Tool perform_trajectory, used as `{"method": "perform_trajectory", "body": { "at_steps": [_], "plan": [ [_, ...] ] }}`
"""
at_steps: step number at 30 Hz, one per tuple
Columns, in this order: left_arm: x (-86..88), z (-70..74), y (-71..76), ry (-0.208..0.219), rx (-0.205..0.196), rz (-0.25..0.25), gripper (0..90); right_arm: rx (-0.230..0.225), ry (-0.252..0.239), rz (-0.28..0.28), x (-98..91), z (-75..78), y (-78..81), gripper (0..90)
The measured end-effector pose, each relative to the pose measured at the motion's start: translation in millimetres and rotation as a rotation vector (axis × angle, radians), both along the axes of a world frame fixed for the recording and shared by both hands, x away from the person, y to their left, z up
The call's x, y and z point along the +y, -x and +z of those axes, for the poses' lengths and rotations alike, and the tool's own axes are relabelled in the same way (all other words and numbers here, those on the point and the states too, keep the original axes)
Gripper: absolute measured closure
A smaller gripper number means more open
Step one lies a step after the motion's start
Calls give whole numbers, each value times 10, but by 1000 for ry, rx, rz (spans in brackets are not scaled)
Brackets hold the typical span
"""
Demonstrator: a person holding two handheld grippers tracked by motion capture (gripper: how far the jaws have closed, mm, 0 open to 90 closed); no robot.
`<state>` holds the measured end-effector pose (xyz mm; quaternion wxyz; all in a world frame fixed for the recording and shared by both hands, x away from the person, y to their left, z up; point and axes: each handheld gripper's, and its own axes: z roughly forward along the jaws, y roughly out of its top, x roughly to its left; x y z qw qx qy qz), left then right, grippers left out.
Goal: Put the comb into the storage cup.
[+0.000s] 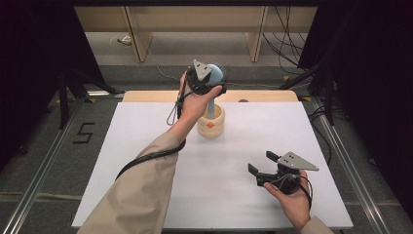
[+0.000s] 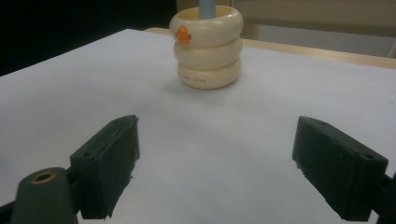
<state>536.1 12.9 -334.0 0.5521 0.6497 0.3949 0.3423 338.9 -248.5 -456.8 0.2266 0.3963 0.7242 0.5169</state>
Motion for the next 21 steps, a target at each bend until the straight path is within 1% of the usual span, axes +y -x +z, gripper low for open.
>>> {"method": "perform_trajectory", "body": {
  "at_steps": [21],
  "plan": [
    [-8,-74,-23,-4,16,-1,198,3,-2,0,2,-5,-3,160]
  ]
}}
